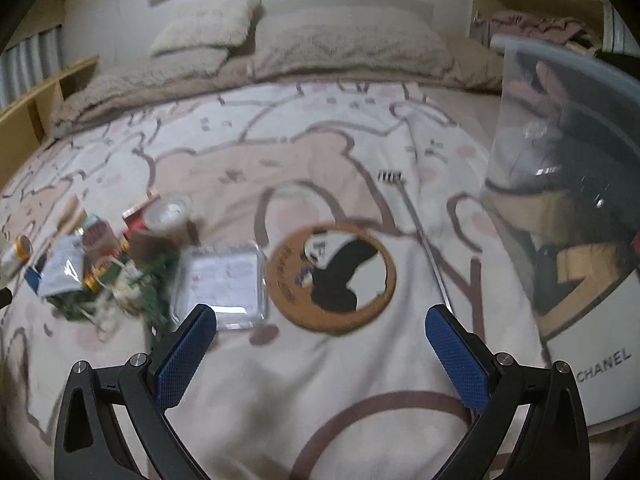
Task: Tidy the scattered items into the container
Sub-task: 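Lower the left tool toward the blue lighter while the right tool approaches the cork panda coaster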
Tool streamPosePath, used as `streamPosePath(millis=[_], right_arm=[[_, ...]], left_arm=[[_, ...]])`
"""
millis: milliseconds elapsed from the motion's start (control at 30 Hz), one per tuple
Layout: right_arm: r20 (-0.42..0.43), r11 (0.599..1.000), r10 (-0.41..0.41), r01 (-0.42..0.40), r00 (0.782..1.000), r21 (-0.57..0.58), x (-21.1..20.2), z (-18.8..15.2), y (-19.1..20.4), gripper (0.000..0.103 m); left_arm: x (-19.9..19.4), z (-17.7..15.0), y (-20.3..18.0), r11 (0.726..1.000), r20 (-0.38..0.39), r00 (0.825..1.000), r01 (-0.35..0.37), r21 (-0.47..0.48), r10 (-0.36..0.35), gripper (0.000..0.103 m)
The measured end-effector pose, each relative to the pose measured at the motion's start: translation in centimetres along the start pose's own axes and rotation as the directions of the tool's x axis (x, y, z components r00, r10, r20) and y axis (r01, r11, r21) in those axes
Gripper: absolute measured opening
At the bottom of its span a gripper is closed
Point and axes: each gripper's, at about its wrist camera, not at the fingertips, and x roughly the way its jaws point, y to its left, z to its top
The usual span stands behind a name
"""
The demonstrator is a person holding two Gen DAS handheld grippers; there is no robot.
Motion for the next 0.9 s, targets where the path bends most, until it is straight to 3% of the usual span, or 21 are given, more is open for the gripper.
streamPosePath(millis=[167, 333, 633, 900], right_arm=[[-0.098, 1.000, -0.003, 0.006, 0.995, 0.026, 1.7, -0.8, -0.2, 0.103], [-0.186, 0.997, -0.056, 0.063, 0.981, 0.034, 3.7, -1.8, -0.9, 0.103], [-0.146, 0.996, -0.083, 0.087, 0.986, 0.018, 3.6, -2.5, -0.9, 0.103], [-0.152, 0.997, -0.064, 0.070, 0.986, 0.035, 4.3, -2.2, -1.0, 0.103]], left_arm=[[2.0, -1.0, 0.5, 1.000, -0.063, 0.998, 0.006, 0.013, -0.005, 0.103], [3.8, -2.1, 0.9, 0.999, -0.121, 0.992, 0.020, 0.038, -0.015, 0.103], [5.0, -1.8, 1.6, 0.997, -0.130, 0.989, 0.070, 0.031, -0.065, 0.103], [6.0, -1.0, 1.3, 0.998, -0.138, 0.989, 0.055, 0.021, -0.052, 0.103]])
